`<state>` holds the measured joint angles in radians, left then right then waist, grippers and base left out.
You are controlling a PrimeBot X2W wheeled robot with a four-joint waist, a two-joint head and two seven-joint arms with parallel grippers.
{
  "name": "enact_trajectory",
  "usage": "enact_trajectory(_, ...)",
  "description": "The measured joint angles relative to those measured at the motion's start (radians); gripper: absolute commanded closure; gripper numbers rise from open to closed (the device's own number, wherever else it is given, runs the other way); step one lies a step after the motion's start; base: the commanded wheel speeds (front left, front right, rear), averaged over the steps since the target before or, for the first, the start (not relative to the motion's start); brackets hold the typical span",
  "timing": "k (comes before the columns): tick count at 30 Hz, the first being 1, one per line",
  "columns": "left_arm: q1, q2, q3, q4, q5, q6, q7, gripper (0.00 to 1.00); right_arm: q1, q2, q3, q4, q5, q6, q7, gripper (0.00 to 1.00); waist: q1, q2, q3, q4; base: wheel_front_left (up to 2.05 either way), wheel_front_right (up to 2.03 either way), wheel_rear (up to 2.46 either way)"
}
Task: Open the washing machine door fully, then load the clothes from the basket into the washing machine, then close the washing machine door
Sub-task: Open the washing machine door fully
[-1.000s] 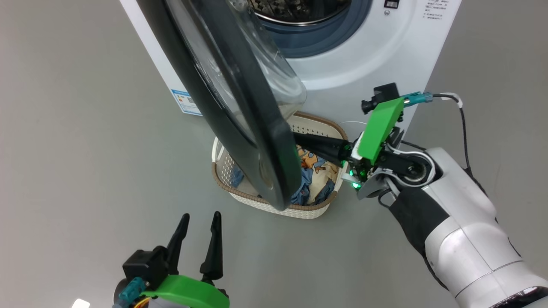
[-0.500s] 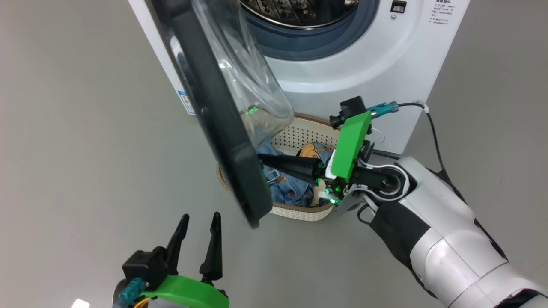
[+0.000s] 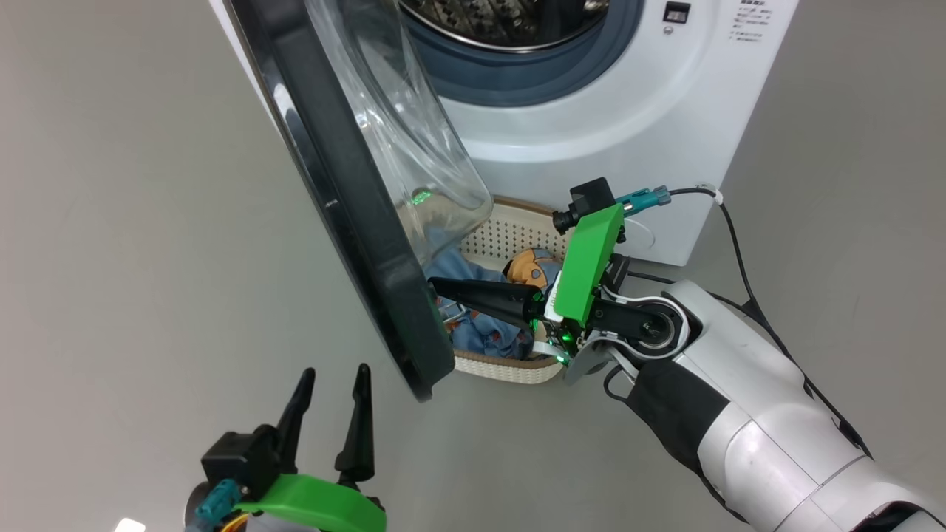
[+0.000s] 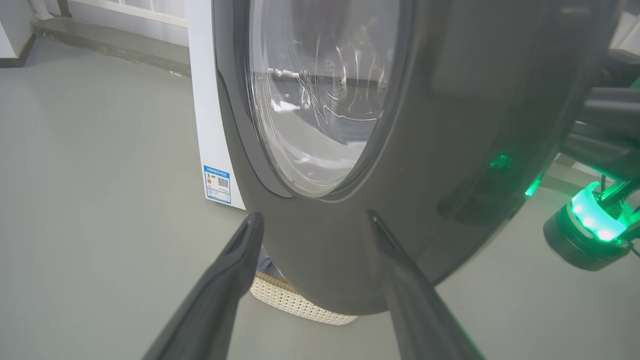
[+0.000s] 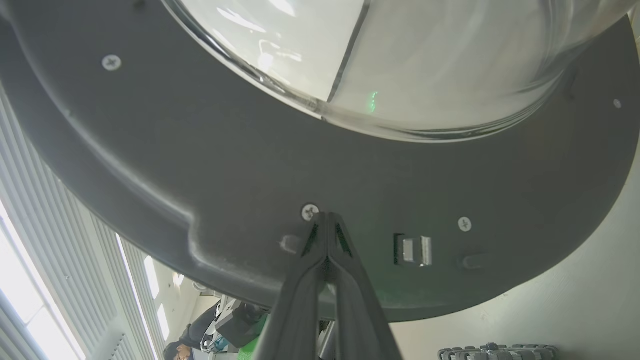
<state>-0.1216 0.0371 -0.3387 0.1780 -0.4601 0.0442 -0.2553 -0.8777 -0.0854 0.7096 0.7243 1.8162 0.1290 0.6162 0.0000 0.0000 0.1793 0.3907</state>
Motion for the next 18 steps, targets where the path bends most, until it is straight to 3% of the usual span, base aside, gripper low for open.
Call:
enact_trajectory(6,0.017,0.0,0.035,0.002,0.017,0.0,0.0,0.0,0.001,-0.011,-0.005,-0.041,-0.049,0.0,-0.093,1.0,0.0,0.0,-0.025,-0.024,0.0,0.0,0.0)
enact_trajectory(18,0.087,0.002,0.108,0.016,0.06,-0.013,0.0,0.0,0.211,-0.214,0.129,-0.275,-0.495,0.0,-0.557,1.0,0.0,0.0,-0.122,-0.102,0.0,0.0,0.0)
